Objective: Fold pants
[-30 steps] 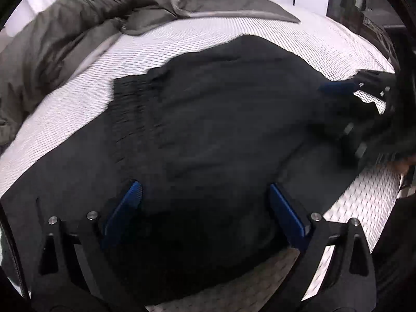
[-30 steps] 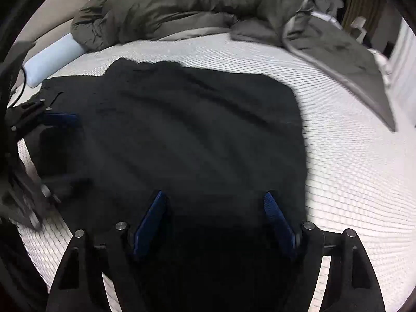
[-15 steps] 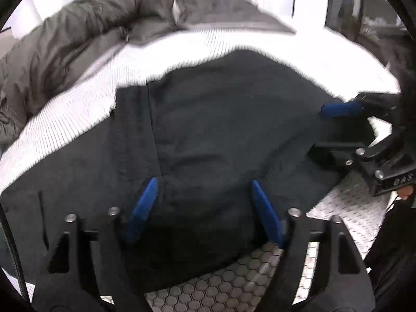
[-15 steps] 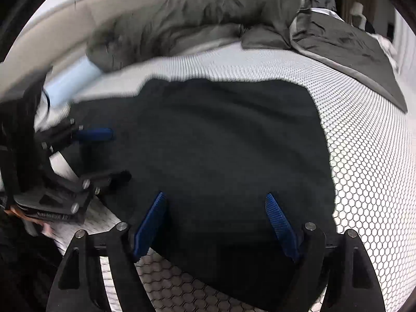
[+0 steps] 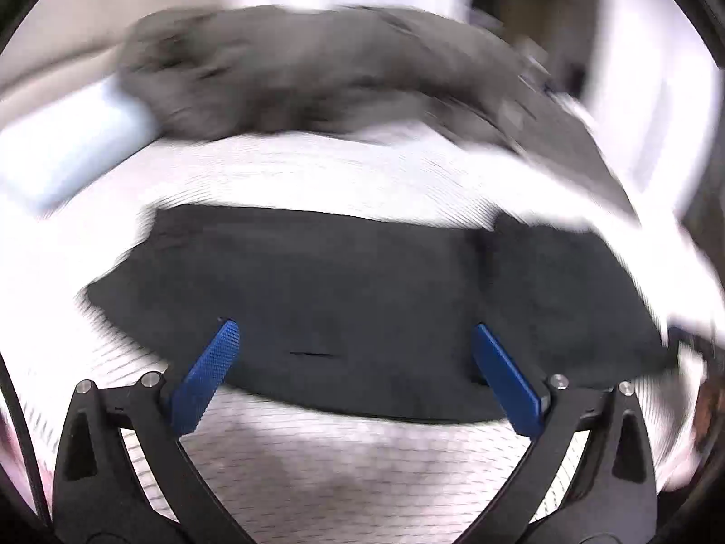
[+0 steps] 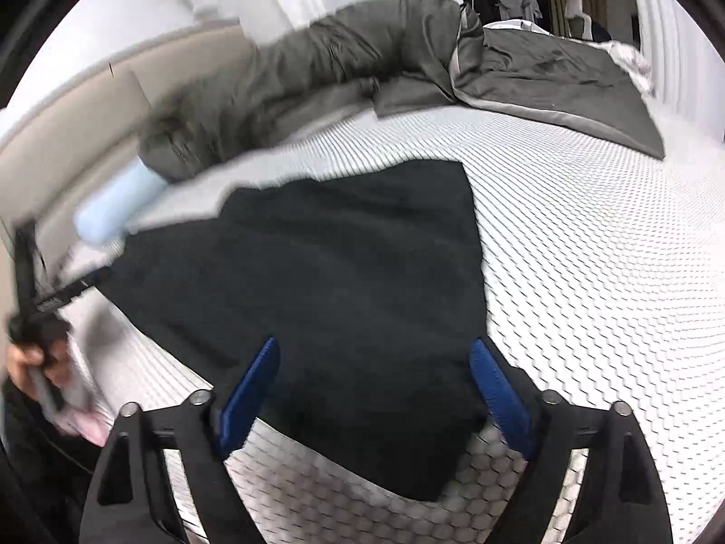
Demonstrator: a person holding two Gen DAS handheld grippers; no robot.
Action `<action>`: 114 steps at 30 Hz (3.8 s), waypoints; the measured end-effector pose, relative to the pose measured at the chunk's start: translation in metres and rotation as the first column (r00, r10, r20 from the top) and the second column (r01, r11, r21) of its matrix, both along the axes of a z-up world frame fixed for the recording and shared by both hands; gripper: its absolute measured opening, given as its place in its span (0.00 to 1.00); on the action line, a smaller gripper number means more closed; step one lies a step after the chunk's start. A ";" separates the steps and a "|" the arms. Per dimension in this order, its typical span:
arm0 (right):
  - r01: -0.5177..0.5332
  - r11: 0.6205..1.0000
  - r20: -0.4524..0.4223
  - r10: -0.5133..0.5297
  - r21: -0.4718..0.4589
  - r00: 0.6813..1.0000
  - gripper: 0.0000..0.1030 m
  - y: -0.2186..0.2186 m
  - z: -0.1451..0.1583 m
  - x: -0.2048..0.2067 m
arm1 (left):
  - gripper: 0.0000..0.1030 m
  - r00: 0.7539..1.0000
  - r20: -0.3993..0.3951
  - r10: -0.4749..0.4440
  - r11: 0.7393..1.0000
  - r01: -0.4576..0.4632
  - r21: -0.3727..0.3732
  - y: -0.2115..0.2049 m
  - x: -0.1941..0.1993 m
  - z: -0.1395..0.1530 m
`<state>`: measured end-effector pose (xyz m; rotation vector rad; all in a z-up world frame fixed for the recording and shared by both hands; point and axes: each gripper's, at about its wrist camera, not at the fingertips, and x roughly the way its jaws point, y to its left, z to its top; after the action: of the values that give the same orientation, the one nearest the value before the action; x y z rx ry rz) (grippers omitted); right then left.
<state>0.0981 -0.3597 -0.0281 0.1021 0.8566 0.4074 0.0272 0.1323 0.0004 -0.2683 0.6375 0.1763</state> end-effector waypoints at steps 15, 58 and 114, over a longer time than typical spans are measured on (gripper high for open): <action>-0.038 0.999 -0.041 0.038 0.002 0.998 0.89 0.025 -0.003 -0.006 | 0.09 0.940 -0.183 0.287 0.892 -0.332 -0.307 0.130 0.022 -0.053; 0.063 0.937 -0.259 0.030 0.344 0.965 0.89 -0.019 -0.020 0.028 | 0.92 0.968 -0.024 -0.251 0.967 0.252 0.029 -0.110 0.086 -0.018; 0.067 0.990 -0.129 -0.051 0.123 0.990 0.64 -0.030 0.009 0.000 | 0.93 0.957 -0.179 -0.229 0.932 0.269 0.243 -0.129 0.078 -0.034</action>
<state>0.0984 -0.3897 -0.0194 0.2727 0.9489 0.4025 0.1051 0.0029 -0.0333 0.0874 0.7809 0.0348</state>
